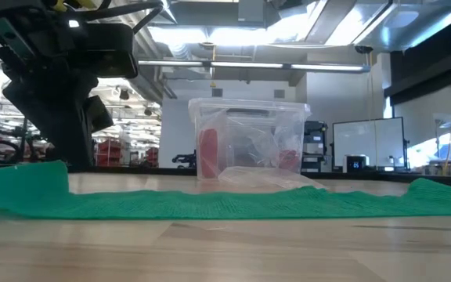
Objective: Roll bandage
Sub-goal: Roll the green bandage
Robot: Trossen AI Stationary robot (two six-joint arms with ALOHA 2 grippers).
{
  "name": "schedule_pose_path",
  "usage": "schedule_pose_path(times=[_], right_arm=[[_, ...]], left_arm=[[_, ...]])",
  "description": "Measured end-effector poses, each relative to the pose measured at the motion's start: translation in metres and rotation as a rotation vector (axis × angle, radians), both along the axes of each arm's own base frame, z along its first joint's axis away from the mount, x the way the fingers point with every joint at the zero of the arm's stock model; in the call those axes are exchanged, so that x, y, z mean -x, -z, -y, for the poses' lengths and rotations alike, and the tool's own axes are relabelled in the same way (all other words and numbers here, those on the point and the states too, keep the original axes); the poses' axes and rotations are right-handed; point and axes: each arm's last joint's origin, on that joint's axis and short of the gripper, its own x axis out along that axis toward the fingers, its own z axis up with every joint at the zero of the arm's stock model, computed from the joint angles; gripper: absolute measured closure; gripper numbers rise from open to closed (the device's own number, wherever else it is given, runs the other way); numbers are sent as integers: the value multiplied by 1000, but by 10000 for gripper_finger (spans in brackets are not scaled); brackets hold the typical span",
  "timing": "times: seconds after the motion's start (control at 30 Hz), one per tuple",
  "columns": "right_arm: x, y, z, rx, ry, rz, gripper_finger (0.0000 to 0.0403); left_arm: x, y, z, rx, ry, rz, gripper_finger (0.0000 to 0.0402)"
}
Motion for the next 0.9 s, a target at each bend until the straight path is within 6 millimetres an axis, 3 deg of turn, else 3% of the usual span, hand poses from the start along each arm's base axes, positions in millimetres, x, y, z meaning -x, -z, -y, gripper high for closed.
schedule_pose_path(times=[0.2, 0.53, 0.7, 0.8, 0.9], right_arm=[[0, 0, 2, 45, -20, 25, 219], [-4, 17, -1, 115, -37, 77, 324], [-3, 21, 0, 109, 51, 123, 381], [-4, 14, -2, 116, 70, 158, 391], [-6, -8, -5, 175, 53, 173, 394]], left_arm=[[-2, -2, 1, 6, 11, 30, 402], [-3, -3, 1, 8, 14, 41, 401], [-4, -4, 2, 14, 5, 39, 402], [-10, -14, 4, -2, 28, 80, 402], [-17, -36, 7, -48, 81, 127, 401]])
